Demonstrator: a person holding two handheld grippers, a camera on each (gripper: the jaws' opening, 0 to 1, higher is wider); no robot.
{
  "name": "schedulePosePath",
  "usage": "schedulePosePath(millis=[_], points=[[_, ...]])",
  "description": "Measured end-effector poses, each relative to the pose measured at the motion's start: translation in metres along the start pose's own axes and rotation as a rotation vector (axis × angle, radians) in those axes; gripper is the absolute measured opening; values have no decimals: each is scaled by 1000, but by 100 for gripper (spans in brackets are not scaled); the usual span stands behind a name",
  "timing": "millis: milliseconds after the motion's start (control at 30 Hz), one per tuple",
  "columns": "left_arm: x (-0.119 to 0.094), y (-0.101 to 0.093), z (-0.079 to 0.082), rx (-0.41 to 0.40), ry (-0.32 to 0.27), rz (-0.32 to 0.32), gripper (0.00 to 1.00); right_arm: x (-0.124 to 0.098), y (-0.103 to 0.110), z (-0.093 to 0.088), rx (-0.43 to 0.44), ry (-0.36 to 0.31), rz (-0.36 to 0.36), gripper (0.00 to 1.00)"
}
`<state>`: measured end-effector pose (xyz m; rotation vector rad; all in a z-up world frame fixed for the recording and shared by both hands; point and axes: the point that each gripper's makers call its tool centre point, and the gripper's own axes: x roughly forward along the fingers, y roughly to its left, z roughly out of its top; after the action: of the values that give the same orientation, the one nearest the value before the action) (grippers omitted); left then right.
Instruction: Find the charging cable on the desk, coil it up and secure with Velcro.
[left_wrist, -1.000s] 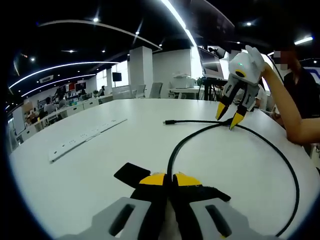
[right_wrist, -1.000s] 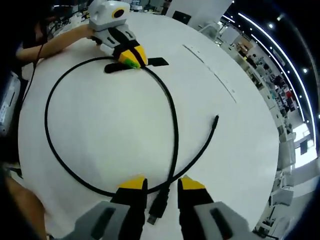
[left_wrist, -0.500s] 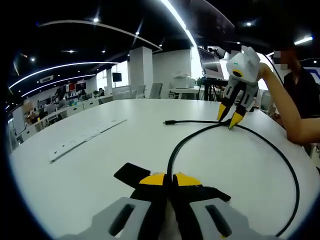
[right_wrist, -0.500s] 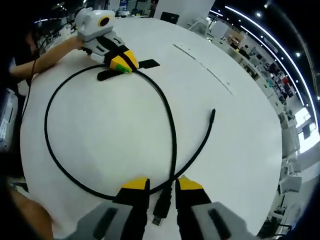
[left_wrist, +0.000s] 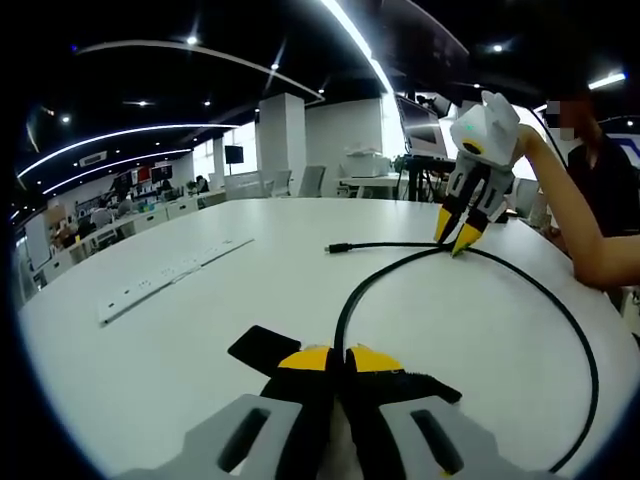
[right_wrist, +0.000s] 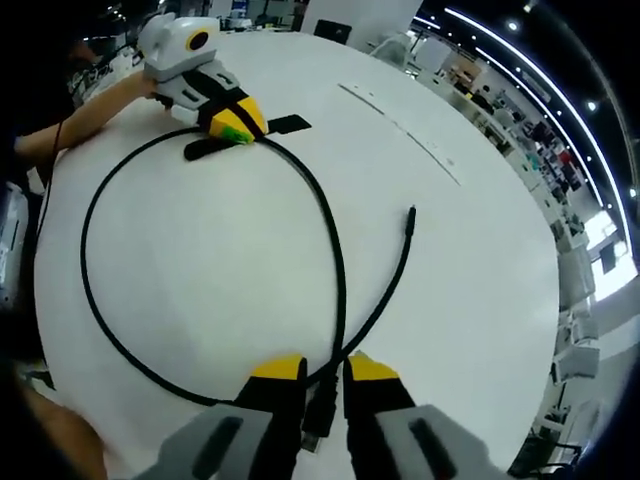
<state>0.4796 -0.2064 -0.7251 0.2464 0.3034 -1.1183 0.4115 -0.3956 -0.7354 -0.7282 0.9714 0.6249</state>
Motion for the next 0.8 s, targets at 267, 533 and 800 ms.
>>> schedulePosePath(millis=[267,533,800], points=[[1,0,0,2,1,0,6,-1,1,-1,-4,8,-6,14],[1,0,0,3,1,1,6,-1,-2,0,-13,8,-11,13],[0,0,0,5,1,0,6,-4,-5,5,-33,-3,-31,13]])
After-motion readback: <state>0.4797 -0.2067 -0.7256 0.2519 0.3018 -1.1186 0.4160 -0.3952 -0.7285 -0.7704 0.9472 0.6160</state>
